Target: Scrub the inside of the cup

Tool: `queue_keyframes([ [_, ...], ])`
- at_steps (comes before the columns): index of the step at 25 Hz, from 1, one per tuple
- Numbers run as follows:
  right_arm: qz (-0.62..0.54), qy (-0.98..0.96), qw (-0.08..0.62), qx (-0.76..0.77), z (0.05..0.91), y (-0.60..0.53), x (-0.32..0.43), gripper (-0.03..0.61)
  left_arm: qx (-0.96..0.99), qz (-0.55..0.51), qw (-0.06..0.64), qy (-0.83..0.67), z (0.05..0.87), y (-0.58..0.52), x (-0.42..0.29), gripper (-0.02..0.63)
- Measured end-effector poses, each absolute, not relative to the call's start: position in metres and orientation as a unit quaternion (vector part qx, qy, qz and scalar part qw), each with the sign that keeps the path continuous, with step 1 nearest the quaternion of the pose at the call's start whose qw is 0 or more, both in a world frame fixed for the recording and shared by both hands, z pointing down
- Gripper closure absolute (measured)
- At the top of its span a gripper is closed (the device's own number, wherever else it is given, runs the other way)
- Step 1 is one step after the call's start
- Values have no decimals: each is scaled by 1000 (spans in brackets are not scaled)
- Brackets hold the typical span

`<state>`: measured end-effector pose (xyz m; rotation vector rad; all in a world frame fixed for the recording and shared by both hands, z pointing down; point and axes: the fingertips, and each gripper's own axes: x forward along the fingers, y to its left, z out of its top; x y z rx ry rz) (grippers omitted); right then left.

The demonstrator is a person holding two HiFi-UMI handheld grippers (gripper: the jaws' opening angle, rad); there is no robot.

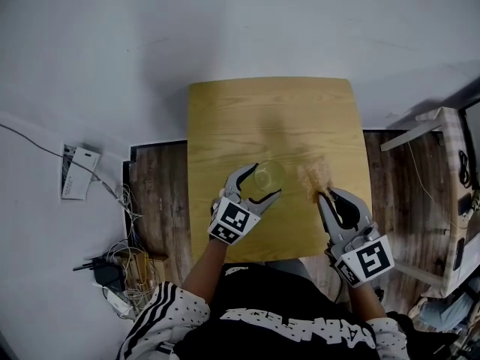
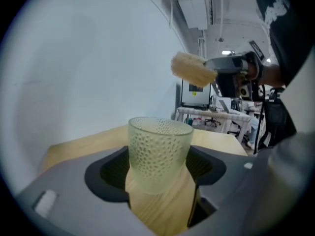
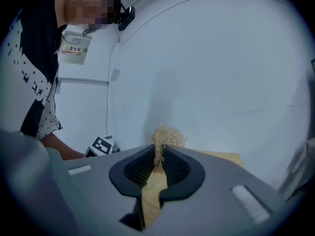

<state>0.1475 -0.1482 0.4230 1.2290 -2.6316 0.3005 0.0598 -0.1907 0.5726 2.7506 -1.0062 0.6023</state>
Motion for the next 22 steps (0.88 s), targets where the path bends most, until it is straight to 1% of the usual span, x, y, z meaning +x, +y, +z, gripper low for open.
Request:
queue_keyframes([
  [2,74,-908,139,388,420,-149,135,528,912,236,45,-333,567,-185,52,258],
  [10,-83,-927,310,192,443,-131,75,528,879,345,-53,-324,530,-170,18,258],
  [17,-184,-903,374,100,450,-116,49,529,863,376,-91,-325,505,-158,11,258],
  [22,-238,-875,419,43,454,-114,42,531,865,374,-85,-322,500,-154,10,258],
])
